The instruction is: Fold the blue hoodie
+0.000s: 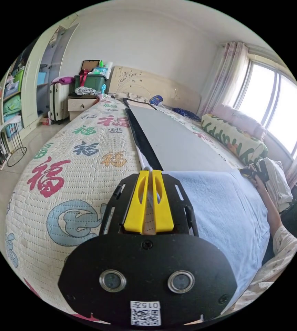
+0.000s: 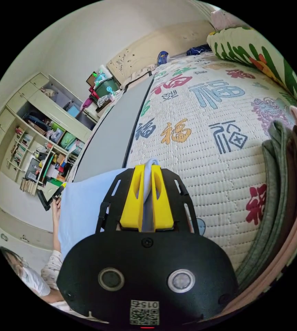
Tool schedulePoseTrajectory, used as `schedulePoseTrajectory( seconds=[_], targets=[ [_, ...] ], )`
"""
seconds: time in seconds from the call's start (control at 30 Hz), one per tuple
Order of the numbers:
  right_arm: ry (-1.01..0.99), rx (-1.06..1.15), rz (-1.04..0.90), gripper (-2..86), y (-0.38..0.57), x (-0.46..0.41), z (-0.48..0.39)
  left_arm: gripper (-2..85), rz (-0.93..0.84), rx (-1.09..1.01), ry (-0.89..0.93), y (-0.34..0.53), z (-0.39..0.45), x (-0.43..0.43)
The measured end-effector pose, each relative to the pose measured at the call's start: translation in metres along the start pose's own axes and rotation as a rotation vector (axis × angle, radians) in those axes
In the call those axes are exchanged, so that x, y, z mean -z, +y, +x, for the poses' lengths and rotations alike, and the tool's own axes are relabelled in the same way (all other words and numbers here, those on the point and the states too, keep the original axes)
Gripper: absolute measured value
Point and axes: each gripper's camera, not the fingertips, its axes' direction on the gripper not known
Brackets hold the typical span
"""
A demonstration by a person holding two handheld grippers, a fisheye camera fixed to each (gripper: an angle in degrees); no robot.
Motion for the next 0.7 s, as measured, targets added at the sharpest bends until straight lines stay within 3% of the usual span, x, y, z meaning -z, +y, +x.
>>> schedulePoseTrajectory(
  seconds=[0.17, 0.33, 0.7],
  targets=[
    [-0.172, -0.065, 0.051, 4.3, -0.012, 0.026, 0.026, 0.6, -0.012, 0.006, 0.026, -0.004, -0.003, 0.005],
    [-0.135, -0.055, 0.073, 4.6, -0.024, 0.043, 0.021, 0.6, 0.019, 0.011, 0.06, -0.002, -0.008, 0.017],
    [-0.308, -0.175, 0.105, 4.8, -0.041, 0.058, 0.071, 0.0, 0.134, -0.024, 0.155, 0.016, -0.017, 0.046]
  ],
)
